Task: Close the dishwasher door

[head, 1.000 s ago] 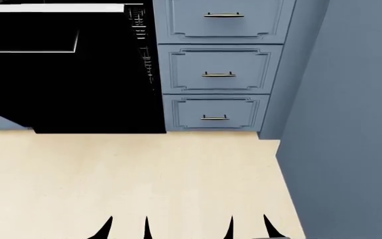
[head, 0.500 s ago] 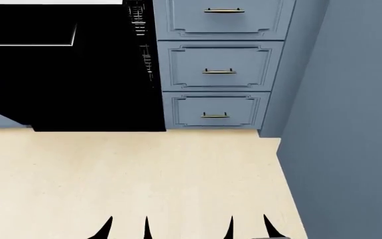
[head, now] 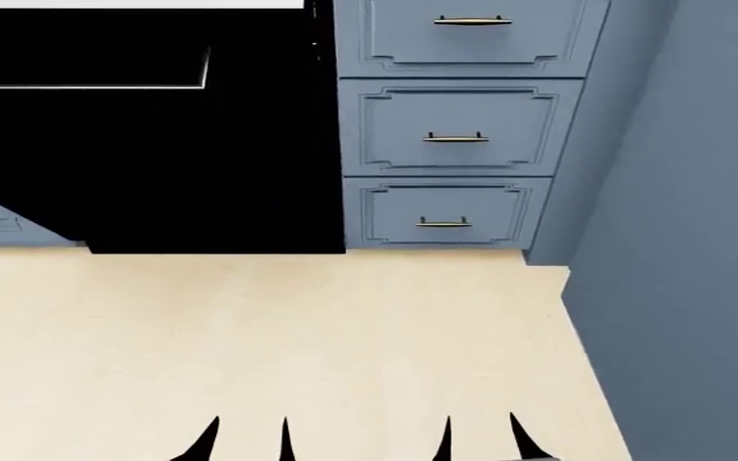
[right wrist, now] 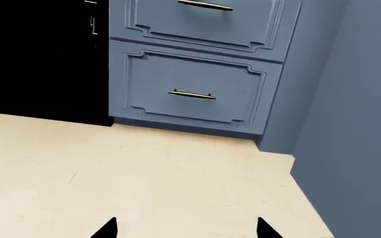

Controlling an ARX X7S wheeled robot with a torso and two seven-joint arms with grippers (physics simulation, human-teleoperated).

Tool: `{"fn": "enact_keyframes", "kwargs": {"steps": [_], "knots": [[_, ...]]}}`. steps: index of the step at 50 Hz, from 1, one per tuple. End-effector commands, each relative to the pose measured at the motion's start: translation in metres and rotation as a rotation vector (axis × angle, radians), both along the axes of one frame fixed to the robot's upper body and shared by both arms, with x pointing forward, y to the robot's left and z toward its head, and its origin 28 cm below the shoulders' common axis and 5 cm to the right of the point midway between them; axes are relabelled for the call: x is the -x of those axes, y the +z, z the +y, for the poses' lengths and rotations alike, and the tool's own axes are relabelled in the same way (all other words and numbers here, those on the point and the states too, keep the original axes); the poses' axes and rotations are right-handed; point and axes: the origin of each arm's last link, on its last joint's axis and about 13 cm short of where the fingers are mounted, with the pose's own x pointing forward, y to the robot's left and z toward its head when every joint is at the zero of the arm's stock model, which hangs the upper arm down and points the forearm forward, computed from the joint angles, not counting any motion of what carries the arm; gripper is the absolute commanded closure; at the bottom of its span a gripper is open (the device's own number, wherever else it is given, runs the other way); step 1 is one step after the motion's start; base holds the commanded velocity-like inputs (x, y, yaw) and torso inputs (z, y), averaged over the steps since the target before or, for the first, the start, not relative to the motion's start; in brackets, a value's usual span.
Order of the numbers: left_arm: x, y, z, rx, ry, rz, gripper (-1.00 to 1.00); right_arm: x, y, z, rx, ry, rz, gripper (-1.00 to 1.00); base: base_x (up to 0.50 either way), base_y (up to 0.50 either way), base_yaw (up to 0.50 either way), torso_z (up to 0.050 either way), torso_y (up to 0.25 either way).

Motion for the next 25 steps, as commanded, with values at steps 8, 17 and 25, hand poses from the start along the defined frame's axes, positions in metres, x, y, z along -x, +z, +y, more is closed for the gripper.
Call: {"fn": "enact_keyframes", "kwargs": {"steps": [8,17,25], "knots": [[-0.0004,0.0002,0.0012,0.0,0.007,-0.001,-1.0,0.0,0.0,0.0016,0.011,0.006,-0.003,-1.0,0.0,0.5,0.0,0.0,0.0],[-0.0009,0.0003,0.0009,-0.002,0.008,0.0,-1.0,-0.0002,-0.0001,0.0015,0.013,0.005,-0.001,-1.0,0.0,0.5,0.0,0.0,0.0],[-0.0007,0.0003,0.0011,0.0,0.009,-0.002,-1.0,-0.0003,0.0,0.0015,0.015,0.005,-0.002,-1.0,0.0,0.5,0.0,0.0,0.0]]}}
